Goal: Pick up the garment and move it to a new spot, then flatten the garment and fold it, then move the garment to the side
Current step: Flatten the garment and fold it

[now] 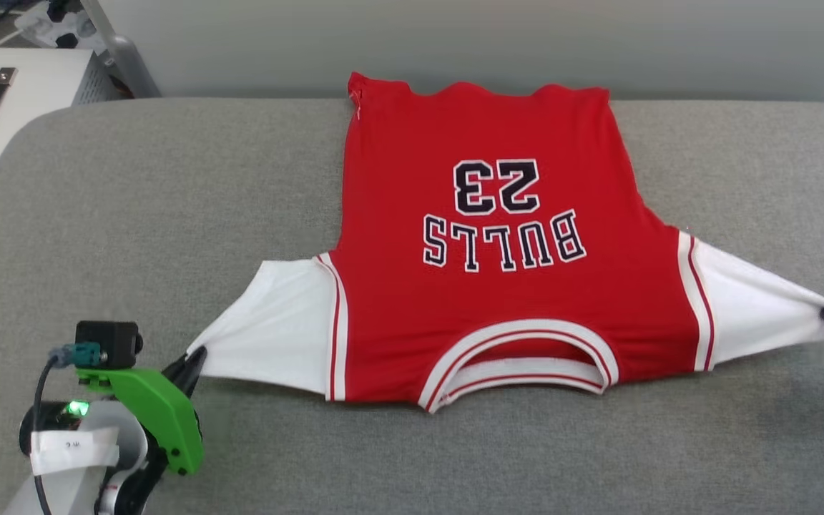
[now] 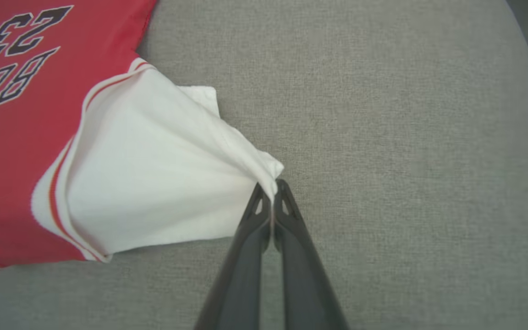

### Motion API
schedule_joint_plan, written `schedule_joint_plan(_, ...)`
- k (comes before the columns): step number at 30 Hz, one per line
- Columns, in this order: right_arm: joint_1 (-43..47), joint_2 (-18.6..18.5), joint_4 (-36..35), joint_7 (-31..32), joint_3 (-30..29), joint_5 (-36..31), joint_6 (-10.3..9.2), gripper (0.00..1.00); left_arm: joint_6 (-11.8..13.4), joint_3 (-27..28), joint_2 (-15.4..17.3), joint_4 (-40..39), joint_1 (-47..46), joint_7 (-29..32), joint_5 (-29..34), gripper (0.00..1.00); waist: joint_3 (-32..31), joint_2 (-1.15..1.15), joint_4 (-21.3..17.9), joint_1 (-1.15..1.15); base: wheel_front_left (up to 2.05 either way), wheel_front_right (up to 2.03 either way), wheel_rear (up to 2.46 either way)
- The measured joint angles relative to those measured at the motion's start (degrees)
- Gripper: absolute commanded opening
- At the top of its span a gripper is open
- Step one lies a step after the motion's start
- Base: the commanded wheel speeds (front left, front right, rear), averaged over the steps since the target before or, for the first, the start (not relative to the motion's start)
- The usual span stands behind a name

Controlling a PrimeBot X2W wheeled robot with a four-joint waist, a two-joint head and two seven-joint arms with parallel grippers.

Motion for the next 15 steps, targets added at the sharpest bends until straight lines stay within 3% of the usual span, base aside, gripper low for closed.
schedule_joint_plan(9,16.1,0.0,-9.8,10.3,-9.3,2.0,-0.02,0.00,4.0,0.0,3.0,-13.0,12.9,8.4,-3.8,0.00,-3.4,0.00,0.5,0.00,0.00,0.00,0.00)
schedule_joint_plan(15,21.3,2.7,-16.2,14.5,-15.0,-0.2,-0.07,0.00,5.3,-0.3,3.3,-17.8,15.1,10.8,-5.1,0.00,-2.7,0.00,0.5,0.00,0.00,0.00,0.00)
